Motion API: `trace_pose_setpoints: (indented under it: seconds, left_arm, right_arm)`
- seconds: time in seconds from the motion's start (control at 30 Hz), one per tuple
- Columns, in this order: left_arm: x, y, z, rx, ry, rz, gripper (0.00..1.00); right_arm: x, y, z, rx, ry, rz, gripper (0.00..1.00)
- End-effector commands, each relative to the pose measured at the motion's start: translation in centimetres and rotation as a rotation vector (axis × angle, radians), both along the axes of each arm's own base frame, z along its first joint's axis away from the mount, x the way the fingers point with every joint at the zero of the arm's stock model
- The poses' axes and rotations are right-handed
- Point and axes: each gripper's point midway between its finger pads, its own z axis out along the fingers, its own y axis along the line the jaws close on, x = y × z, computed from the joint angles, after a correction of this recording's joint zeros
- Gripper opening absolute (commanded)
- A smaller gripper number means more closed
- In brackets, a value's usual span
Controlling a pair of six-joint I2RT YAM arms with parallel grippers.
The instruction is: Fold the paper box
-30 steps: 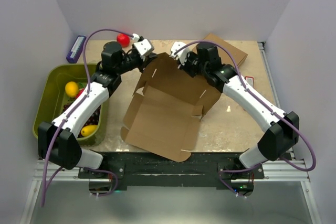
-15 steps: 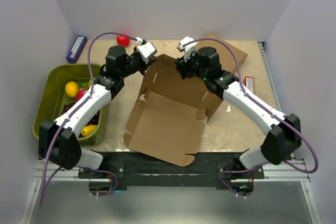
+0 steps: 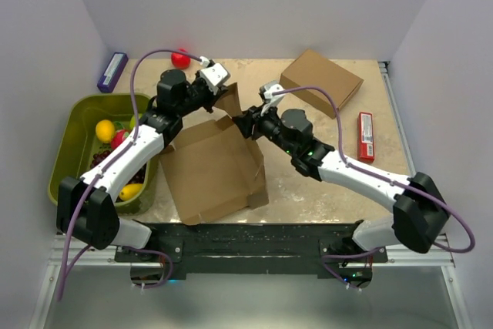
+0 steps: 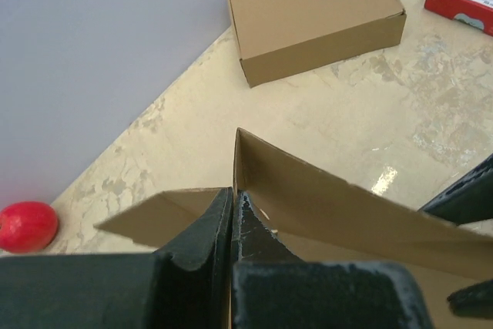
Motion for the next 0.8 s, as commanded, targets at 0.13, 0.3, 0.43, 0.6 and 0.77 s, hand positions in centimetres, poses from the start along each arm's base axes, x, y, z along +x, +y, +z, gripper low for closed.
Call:
trace_pose_setpoints:
  seconds: [0.13, 0.3, 0.43, 0.6, 0.77]
  left_arm:
    - [0.3, 0.2, 2.2, -0.031, -0.067, 0.024, 0.0]
    - [0.8, 0.6, 1.1, -0.012, -0.066, 0.052, 0.0]
    - [0.7, 0.3, -0.6, -0.028, -0.047, 0.068, 0.0]
    - [1.2, -0.2, -1.7, -0.03, -0.016, 0.15, 0.0]
    - [2.0, 1.1, -1.6, -0.113, 0.041, 0.315, 0.0]
  right_arm:
    - [1.0, 0.5, 0.8, 0.02, 0.018, -0.107, 0.41]
    - [2.4, -4.1, 0.7, -0.183, -0.01, -0.298, 0.58]
    - [2.0, -8.0, 3.2, -0.248, -0.03, -0.425, 0.65]
    - [-0.2, -9.8, 5.4, -0.159, 0.024, -0.432, 0.72]
    - [-2.8, -8.9, 8.2, -0.025, 0.12, -0.323, 0.77]
